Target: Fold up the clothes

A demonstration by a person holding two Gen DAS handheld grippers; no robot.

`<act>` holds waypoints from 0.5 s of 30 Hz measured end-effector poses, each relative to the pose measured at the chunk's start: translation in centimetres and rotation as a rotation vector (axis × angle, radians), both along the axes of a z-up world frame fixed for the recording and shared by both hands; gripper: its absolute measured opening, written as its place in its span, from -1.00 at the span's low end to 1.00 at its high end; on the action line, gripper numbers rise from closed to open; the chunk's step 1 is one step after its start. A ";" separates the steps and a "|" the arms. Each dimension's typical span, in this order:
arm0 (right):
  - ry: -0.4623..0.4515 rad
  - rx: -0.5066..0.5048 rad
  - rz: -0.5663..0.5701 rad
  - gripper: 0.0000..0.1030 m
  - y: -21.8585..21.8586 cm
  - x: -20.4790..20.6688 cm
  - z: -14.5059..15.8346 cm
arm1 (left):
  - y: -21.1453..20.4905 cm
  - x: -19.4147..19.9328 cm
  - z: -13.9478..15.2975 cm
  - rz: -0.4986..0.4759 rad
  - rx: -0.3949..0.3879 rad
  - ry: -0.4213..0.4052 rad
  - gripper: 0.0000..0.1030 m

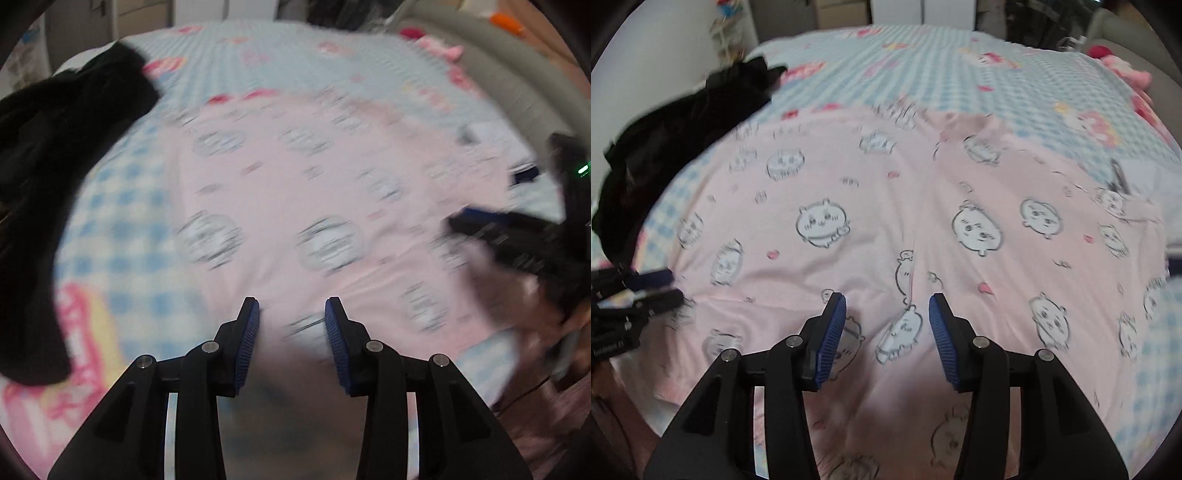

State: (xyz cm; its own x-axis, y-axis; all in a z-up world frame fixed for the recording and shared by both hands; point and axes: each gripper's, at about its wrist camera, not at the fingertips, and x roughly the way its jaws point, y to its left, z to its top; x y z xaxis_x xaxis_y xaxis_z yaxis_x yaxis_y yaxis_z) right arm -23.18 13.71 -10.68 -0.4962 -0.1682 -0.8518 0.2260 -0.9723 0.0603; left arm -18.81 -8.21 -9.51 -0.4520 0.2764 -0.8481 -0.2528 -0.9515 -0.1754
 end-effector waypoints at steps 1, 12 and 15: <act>-0.007 -0.003 0.003 -0.07 -0.4 0.0 -0.3 | 1.1 -0.3 -0.2 -0.031 -0.017 0.000 -0.21; -0.005 -0.030 -0.069 -0.07 4.4 6.0 0.4 | -0.6 4.0 -0.2 0.093 0.051 -0.013 -0.17; 0.044 -0.059 -0.118 -0.06 5.6 7.6 1.7 | 0.6 4.0 1.4 0.059 0.125 0.069 -0.15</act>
State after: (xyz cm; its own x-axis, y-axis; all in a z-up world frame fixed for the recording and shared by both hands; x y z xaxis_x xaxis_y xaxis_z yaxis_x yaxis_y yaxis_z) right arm -15.59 19.29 -9.03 -0.5520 -0.1553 -0.8193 0.1136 -0.9874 0.1105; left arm -14.77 -7.62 -8.14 -0.5262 0.3492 -0.7753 -0.2127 -0.9369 -0.2776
